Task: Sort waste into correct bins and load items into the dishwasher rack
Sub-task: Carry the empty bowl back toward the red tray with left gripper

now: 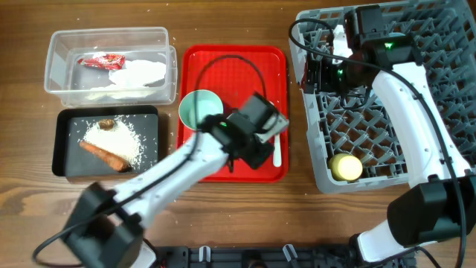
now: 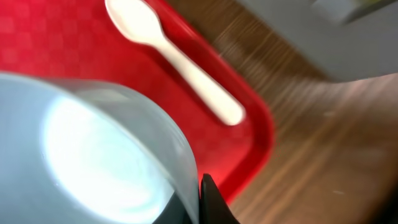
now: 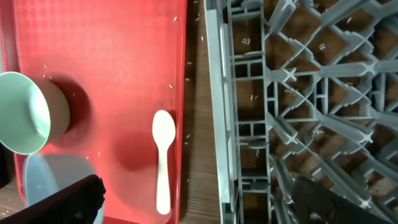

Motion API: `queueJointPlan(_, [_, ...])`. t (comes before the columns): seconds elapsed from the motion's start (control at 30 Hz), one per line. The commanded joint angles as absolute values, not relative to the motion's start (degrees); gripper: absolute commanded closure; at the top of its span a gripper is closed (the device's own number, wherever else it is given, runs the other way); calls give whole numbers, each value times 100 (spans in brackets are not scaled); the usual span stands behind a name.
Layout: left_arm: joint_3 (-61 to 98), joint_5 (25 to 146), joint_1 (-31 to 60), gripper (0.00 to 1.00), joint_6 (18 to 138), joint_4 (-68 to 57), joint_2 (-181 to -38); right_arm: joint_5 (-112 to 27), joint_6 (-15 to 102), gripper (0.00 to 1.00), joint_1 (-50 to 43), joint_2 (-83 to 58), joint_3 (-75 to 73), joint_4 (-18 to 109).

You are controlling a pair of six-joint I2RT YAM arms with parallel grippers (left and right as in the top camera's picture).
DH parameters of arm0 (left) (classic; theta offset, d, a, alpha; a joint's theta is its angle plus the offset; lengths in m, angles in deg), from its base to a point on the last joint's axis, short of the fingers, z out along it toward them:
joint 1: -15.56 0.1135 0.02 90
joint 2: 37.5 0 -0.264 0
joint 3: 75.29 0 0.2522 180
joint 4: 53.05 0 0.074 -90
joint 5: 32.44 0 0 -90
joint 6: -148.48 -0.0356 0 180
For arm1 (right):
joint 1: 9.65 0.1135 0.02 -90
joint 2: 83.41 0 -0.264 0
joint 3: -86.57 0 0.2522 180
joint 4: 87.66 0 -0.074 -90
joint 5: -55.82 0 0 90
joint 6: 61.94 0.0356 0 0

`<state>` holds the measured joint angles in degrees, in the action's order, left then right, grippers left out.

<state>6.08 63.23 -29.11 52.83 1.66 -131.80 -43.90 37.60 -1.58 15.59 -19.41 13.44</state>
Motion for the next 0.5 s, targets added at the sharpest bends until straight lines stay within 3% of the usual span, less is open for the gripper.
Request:
queueJointPlan(0.0, [626, 5276, -3073, 96, 5277, 27, -13775, -4274, 3716, 0, -149, 1507, -1937, 1315])
queueJointPlan(0.1, [626, 5278, -3068, 93, 5301, 29, -13921, -4274, 3708, 0, -149, 1507, -1937, 1318])
queueJointPlan(0.13, [626, 5278, -3071, 85, 5301, 29, -13921, -4274, 3706, 0, -149, 1507, -1937, 1320])
queueJointPlan(0.23, [628, 5276, -3073, 49, 5390, 11, -13919, -4274, 3699, 0, -149, 1507, -1937, 1320])
queueJointPlan(0.47, [1929, 5412, -2428, 40, 6560, 652, -13204, -4615, 3553, 0, -149, 1505, -1941, 1473])
